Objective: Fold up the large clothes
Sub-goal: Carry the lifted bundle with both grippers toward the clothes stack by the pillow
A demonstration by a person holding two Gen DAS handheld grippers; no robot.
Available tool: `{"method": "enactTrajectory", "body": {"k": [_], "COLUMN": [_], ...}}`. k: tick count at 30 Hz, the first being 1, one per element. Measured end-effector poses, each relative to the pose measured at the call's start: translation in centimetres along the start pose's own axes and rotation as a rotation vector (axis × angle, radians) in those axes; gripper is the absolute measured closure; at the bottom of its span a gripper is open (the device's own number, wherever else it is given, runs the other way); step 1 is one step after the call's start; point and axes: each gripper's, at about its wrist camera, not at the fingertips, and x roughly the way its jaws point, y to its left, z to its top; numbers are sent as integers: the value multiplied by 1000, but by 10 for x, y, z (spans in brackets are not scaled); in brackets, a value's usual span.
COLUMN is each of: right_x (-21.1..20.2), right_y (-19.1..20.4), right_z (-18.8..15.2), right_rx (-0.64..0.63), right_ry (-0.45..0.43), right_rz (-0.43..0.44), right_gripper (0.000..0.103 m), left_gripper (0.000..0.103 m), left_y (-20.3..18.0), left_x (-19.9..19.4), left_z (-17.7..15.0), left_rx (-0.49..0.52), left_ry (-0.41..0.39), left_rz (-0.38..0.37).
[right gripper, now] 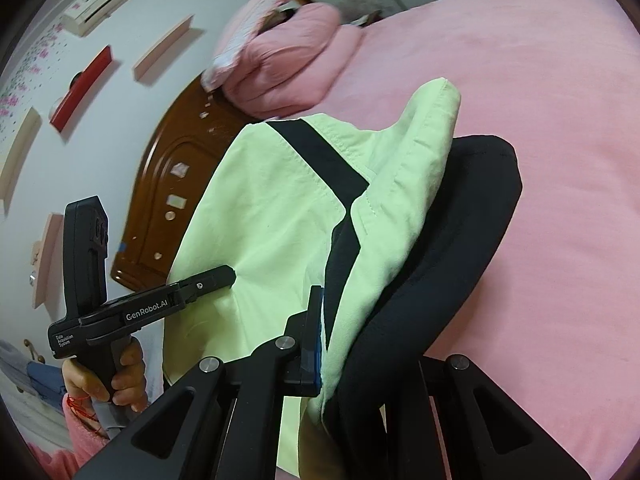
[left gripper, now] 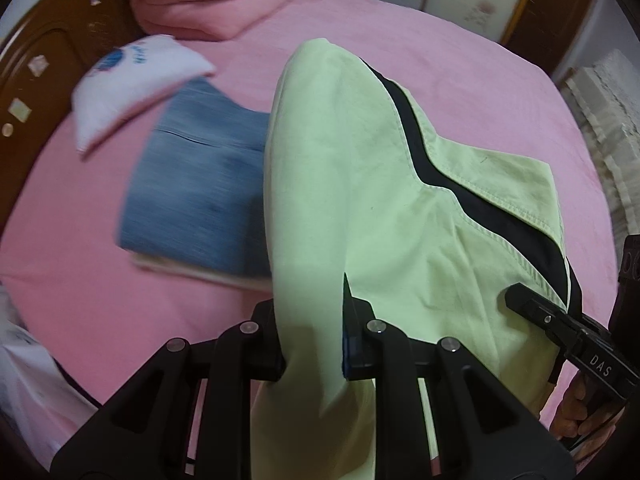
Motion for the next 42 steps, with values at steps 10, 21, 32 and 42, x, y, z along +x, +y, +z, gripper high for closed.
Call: {"method": "enactTrajectory", "body": {"k": [10,21,32,42], "right_x": [109,170,223,209], "right_y": [111,53,17,5], "right_z": [7,-10,-39,0], "right_rx": [-55,2,8,-35], "right_ry": [2,-9,55,69], "right_rz": [82,49,17,-132], "right_gripper": [95,95,93,44], "left_gripper": [87,86,82,36], "left_y": [134,194,217,188], "left_x": [-14,130,194,148], "left_z": [88,135,137,100], "left_rx": [24,94,114,71], "left_ry": [-75,-54,-38,-164], "left_rz": [117,66,13,228]}}
